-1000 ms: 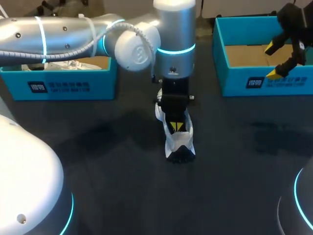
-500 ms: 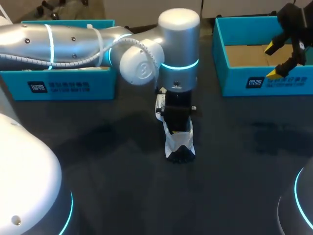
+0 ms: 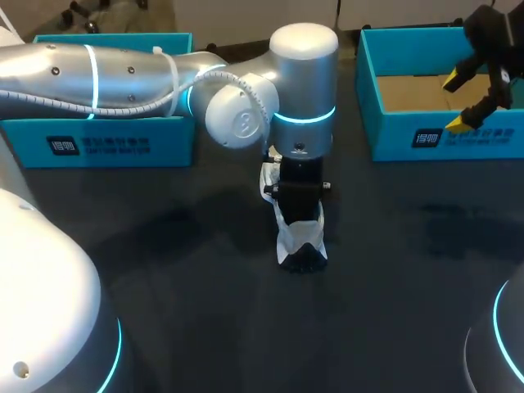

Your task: Take the shoe out of the shoebox, open the shoe tongue, remove and reinsert the insole, then place the shoe into the shoebox

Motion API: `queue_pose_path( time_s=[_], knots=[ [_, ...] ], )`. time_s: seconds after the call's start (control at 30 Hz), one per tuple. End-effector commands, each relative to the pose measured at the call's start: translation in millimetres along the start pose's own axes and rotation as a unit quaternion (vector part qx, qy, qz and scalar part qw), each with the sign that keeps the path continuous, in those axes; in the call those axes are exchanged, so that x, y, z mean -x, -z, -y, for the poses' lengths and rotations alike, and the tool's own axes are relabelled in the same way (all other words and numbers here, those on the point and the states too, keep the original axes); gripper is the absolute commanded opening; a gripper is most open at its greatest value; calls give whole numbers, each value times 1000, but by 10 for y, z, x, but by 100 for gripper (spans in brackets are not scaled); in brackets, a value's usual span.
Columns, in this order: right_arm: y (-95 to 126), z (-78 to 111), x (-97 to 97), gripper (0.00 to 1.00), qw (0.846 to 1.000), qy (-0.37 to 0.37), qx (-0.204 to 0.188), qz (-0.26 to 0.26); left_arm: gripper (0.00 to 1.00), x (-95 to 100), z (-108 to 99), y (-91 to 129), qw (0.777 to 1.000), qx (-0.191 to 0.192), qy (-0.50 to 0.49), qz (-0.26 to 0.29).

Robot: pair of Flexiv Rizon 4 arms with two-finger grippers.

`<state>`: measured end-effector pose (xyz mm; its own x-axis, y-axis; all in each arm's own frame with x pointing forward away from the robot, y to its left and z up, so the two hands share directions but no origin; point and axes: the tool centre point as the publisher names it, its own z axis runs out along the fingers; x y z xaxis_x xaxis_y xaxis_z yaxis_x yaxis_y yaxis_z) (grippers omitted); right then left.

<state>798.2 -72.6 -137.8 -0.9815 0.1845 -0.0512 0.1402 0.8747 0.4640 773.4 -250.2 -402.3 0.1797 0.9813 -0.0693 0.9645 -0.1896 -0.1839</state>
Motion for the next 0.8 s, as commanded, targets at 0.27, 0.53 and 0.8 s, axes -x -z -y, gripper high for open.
queue_pose_path(
  time_s=[0.27,0.53,0.8],
  knots=[
    [-7,-8,15,100,1000,-1,-2,-1,0,34,124,113,1000,7,-11,14],
    [-7,-8,15,100,1000,-1,-2,-1,0,102,120,-80,1000,-2,-22,10],
    [-7,-8,15,100,1000,-1,-2,-1,0,36,134,-99,1000,10,-17,2]
  ],
)
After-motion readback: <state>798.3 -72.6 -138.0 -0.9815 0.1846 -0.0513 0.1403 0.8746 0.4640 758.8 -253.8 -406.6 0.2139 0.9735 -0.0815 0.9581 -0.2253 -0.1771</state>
